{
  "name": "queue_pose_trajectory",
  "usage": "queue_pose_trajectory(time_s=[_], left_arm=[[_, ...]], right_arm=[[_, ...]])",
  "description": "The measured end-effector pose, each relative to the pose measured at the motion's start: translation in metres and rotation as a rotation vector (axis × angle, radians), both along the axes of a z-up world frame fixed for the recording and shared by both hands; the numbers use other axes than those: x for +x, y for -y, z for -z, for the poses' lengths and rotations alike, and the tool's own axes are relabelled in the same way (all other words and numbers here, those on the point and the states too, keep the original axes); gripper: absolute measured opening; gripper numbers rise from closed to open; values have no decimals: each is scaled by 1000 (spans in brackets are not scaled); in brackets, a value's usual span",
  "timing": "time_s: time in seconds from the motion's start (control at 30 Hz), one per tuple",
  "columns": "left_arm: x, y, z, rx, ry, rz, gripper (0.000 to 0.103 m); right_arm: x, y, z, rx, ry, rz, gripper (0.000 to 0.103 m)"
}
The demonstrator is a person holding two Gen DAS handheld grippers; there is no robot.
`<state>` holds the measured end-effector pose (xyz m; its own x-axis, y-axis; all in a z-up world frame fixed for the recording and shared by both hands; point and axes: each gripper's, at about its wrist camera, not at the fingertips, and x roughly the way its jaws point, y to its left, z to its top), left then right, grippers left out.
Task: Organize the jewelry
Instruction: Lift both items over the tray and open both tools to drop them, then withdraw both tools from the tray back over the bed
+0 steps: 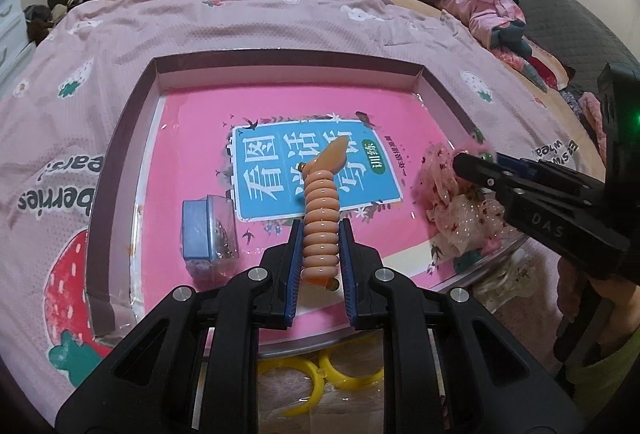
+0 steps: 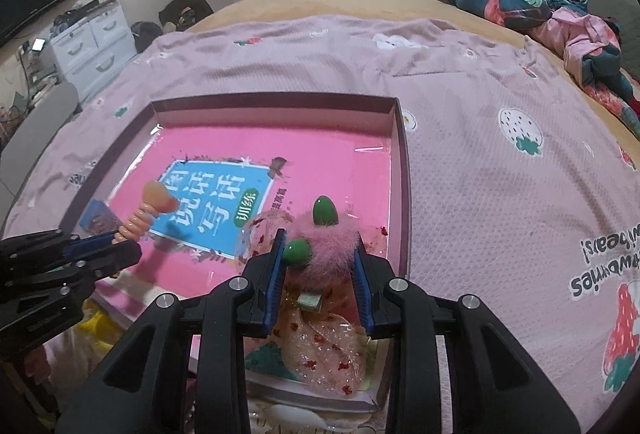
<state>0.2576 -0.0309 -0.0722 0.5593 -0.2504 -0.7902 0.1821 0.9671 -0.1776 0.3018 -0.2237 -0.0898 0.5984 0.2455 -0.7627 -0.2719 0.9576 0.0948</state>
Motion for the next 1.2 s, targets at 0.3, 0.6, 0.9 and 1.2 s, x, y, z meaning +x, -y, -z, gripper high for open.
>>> queue_pose_trajectory(time_s=[0.3,0.6,0.9,1.2], left_arm=[[0,1,1,4,-5,-4,11],[-13,-3,-17,3,36,-22,26],[-38,-11,-59,-1,124,-65,54],[-71,-23,-103,-23,230,-123,80]], right_arm=[[-11,5,-6,31,7,5,47],[-44,22,-42,76,101,47,70],[-81,39,-86,125,201,65,89],[-114,44,-120,154,276,54,93]])
